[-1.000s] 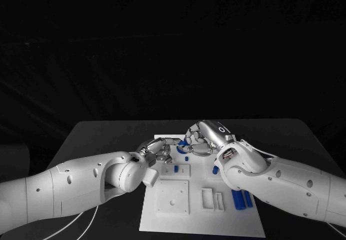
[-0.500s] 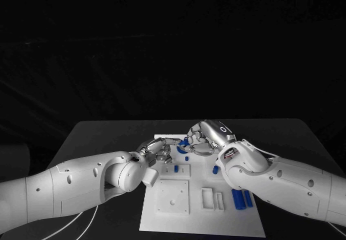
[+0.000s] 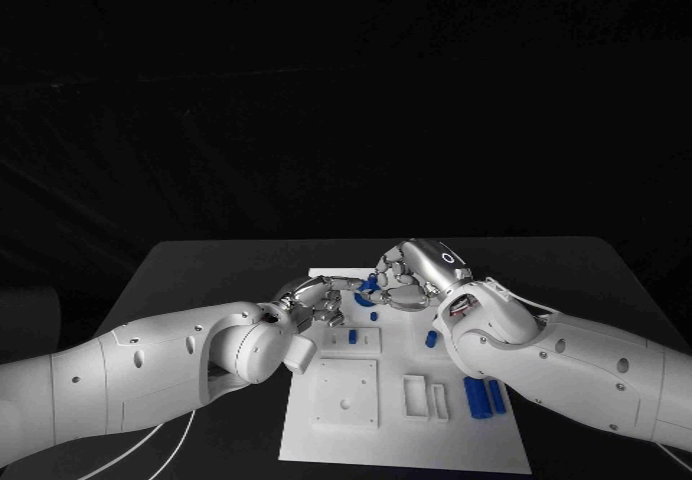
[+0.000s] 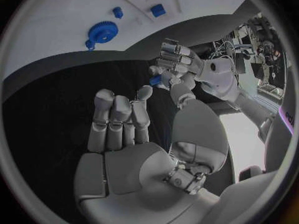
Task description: Assemble the parts on the task board
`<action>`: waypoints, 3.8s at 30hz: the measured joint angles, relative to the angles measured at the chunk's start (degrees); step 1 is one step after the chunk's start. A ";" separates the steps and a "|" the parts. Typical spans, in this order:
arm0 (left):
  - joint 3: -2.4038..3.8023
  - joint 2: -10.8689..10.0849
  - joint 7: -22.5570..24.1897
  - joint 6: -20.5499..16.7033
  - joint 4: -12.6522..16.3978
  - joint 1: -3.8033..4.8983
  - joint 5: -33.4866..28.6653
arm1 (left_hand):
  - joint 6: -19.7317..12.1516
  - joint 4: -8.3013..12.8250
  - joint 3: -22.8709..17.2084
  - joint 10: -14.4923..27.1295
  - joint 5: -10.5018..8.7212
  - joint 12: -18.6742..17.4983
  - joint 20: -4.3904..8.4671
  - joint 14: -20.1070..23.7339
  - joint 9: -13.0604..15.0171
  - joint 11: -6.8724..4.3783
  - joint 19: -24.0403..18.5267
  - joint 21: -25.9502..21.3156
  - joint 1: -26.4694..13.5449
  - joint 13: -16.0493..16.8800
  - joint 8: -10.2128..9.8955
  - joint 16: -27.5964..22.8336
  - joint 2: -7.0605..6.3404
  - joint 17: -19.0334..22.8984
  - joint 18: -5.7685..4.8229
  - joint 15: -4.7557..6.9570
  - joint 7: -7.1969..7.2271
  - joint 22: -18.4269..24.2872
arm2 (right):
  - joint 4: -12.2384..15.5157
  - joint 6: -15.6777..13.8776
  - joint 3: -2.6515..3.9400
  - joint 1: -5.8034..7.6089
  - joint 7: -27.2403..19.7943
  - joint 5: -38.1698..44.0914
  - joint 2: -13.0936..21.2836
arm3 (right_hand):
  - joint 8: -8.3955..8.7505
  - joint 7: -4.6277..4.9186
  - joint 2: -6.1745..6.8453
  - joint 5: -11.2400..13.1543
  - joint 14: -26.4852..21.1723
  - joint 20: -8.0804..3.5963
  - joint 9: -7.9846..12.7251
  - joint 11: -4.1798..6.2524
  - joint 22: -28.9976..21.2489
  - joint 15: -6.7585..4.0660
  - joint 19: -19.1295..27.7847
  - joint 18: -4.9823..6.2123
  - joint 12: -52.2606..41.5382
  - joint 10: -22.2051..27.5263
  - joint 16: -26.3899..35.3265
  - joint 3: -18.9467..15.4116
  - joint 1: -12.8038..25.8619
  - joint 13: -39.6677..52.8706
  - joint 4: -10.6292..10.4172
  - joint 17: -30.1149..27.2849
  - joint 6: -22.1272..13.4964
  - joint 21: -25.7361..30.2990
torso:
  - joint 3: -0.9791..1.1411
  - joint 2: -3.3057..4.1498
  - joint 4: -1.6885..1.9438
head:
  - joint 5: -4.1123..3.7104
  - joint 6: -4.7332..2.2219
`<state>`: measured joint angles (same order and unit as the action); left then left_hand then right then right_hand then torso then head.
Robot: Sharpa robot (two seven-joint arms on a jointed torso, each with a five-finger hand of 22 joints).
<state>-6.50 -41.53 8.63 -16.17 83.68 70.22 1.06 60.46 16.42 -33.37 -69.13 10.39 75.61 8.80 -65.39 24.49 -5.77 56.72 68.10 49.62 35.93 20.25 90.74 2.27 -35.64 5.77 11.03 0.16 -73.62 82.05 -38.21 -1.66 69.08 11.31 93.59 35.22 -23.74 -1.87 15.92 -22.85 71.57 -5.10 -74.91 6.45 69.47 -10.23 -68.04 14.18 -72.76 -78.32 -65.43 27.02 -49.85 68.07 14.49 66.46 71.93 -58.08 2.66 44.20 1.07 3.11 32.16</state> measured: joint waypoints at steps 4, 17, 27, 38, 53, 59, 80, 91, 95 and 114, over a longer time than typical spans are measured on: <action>0.01 -0.02 -0.02 0.12 -0.03 -0.01 0.22 | 0.01 -0.16 -0.16 0.01 0.00 0.00 0.00 0.00 0.00 0.01 0.00 0.00 0.00 0.00 -0.13 0.00 0.00 0.00 0.00 0.01 0.01 0.00 | -0.07 0.04 0.17 -0.01 -0.06 0.00 0.03 | 0.00 0.00 0.00 0.00 0.00 0.00 0.00 0.00 0.00 0.00 0.00 0.00 0.00 0.00 0.00 0.00 0.00 0.03 0.00 0.00 0.00 -0.13 | -0.04 0.00 0.00 | 0.00 0.02; 0.04 -0.09 -0.02 0.39 -0.05 -0.01 0.71 | 0.03 -0.39 0.07 0.04 0.51 0.00 0.00 -0.06 0.00 0.04 0.00 0.00 0.01 0.11 -0.22 0.00 0.00 -0.06 0.00 0.06 0.03 0.01 | -0.11 0.30 0.58 -0.04 -0.16 -0.04 0.12 | 0.00 0.00 0.01 0.01 0.00 0.00 0.00 0.00 -0.03 0.00 0.00 0.00 0.00 0.00 -0.01 0.16 0.00 0.07 -0.16 -0.01 0.00 -0.25 | -0.04 0.00 -0.03 | 0.03 0.11; 0.03 -0.16 -0.02 0.71 -0.13 -0.04 1.05 | 0.03 -0.46 0.17 -0.08 2.11 0.00 0.00 -0.06 0.00 -0.08 0.00 0.00 -0.24 0.19 -0.17 -0.21 0.25 -0.12 0.00 0.06 0.03 0.01 | -0.65 0.53 0.71 -0.04 -0.43 -0.06 -0.02 | 0.00 0.00 0.01 0.05 0.00 0.00 0.00 0.00 -0.05 0.00 0.00 0.00 0.00 0.00 -0.01 0.16 0.00 0.07 -0.16 -0.02 0.00 -0.25 | -0.04 -0.01 -0.02 | -0.02 0.11; 0.05 -0.36 -0.02 1.28 -0.16 -0.06 1.18 | 0.03 -0.49 0.44 -0.16 4.87 -0.22 0.00 -0.06 0.00 -0.16 0.00 0.00 -0.82 0.34 -0.11 -0.21 0.84 -0.18 0.00 0.06 0.03 0.01 | -0.60 0.70 0.99 -0.05 -0.66 -0.07 0.23 | 0.00 0.00 0.24 0.22 0.00 0.00 0.00 0.00 -0.04 0.00 0.00 0.00 0.00 0.00 -0.01 0.16 0.23 0.14 -0.16 0.03 0.00 -0.24 | -0.04 -0.02 -0.03 | 0.04 0.20; 0.05 -0.45 0.03 1.65 -0.25 -0.10 1.24 | 0.03 -0.52 0.70 -0.15 5.17 -0.22 0.00 -0.06 0.00 -0.15 0.00 0.00 -0.83 0.39 -0.10 -0.21 0.84 -0.23 0.00 0.06 0.03 0.01 | -0.78 0.75 1.65 -0.07 -0.64 -0.19 0.19 | 0.00 0.00 0.24 0.22 0.00 0.00 0.00 0.00 -0.04 0.00 0.00 0.01 0.00 0.00 -0.01 0.16 0.22 0.13 -0.15 0.02 0.00 -0.24 | 0.02 -0.01 -0.06 | 0.04 0.24; 0.02 -0.55 -0.04 1.68 -0.31 -0.12 1.25 | 0.03 -0.54 0.74 -0.07 5.21 -0.22 0.00 -0.06 0.00 -0.07 0.00 0.00 -0.82 0.39 -0.10 -0.22 0.84 -0.22 0.00 0.06 0.03 0.01 | -1.08 0.76 1.86 -0.04 -0.63 -0.20 0.03 | 0.00 0.00 0.23 0.22 0.00 0.00 0.00 0.00 -0.04 0.00 0.00 0.01 0.00 0.00 -0.01 0.15 0.21 0.13 -0.15 0.01 0.00 -0.24 | 0.03 -0.01 -0.06 | 0.03 0.29; -0.12 -0.55 -0.67 3.08 0.04 -0.29 2.07 | 0.04 -0.26 0.75 -0.28 5.20 -0.22 0.00 -0.07 0.01 -0.28 0.00 0.00 -0.81 0.43 0.00 -0.21 0.83 -0.22 0.00 0.07 0.04 0.01 | -2.09 0.70 2.07 0.08 -0.39 -0.36 -0.24 | 0.00 0.00 -0.38 0.21 0.00 0.00 0.00 0.00 -0.09 0.00 0.00 0.01 0.00 0.00 -0.01 0.32 -0.38 0.23 -0.32 0.06 0.00 -0.23 | -0.04 0.01 -0.04 | 0.07 0.33; -0.06 -1.39 -3.53 1.49 -0.48 -0.21 8.38 | 0.04 -0.25 0.76 -0.29 4.86 -0.43 0.00 -0.07 0.01 -0.29 0.00 0.00 -1.00 0.43 -0.20 -0.31 1.01 -0.21 0.00 0.07 0.04 0.01 | -3.51 0.63 2.19 0.25 -3.23 -7.84 2.46 | 2.03 1.13 -1.51 0.21 -0.97 0.70 0.00 -0.35 -0.70 0.82 1.85 0.10 6.89 4.94 1.74 0.66 -0.07 -6.37 -0.29 -0.37 -2.45 0.60 | -0.01 -0.06 -0.07 | 0.13 0.37; -0.08 -1.78 -6.67 0.23 -0.92 0.42 12.69 | 0.04 -0.16 0.82 -0.30 3.55 -0.69 -0.10 -0.07 0.01 -0.30 0.32 0.00 -0.65 0.43 -0.17 -0.52 0.66 -0.21 -0.01 0.07 0.04 0.11 | -3.66 0.66 2.20 0.83 -6.81 -15.05 4.02 | 5.06 2.70 -3.20 0.21 -3.67 2.68 0.01 -1.36 -1.58 2.39 4.58 0.53 10.69 9.42 4.25 0.00 -0.13 -8.59 1.14 -1.66 -6.44 2.67 | 0.06 -0.07 -0.14 | 0.18 0.37; -0.46 -3.19 -18.23 -0.89 -0.68 5.84 28.72 | 0.93 -0.99 0.36 -1.82 1.74 -2.75 0.62 -1.25 0.00 0.04 2.06 0.00 0.24 -0.35 -0.34 -2.17 -0.98 0.61 -0.13 0.16 0.51 1.03 | -15.96 10.27 2.24 4.37 -21.13 -49.68 5.55 | 19.97 11.75 -8.98 -1.53 -21.44 14.00 17.53 -12.13 -14.41 16.03 29.04 -2.22 43.29 23.97 32.79 1.88 -2.13 -37.16 2.11 -24.85 -21.41 27.07 | 0.30 -0.18 -0.05 | 0.49 1.02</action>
<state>-6.95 -44.72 -9.60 -17.06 83.00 76.06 29.79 61.39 15.43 -33.01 -70.95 12.13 72.86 9.42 -66.64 24.49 -5.74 58.78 68.10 49.86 35.58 19.91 88.56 1.29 -35.02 5.63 11.19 0.67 -72.59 66.10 -27.94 0.58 73.45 -9.82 43.90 40.76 -3.77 9.88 6.94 -24.38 50.13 8.90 -57.38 -5.68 55.06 5.80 -39.00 11.97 -29.47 -54.35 -32.65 28.91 -51.97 30.91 16.60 41.61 50.53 -31.02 2.97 44.02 1.02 3.61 33.17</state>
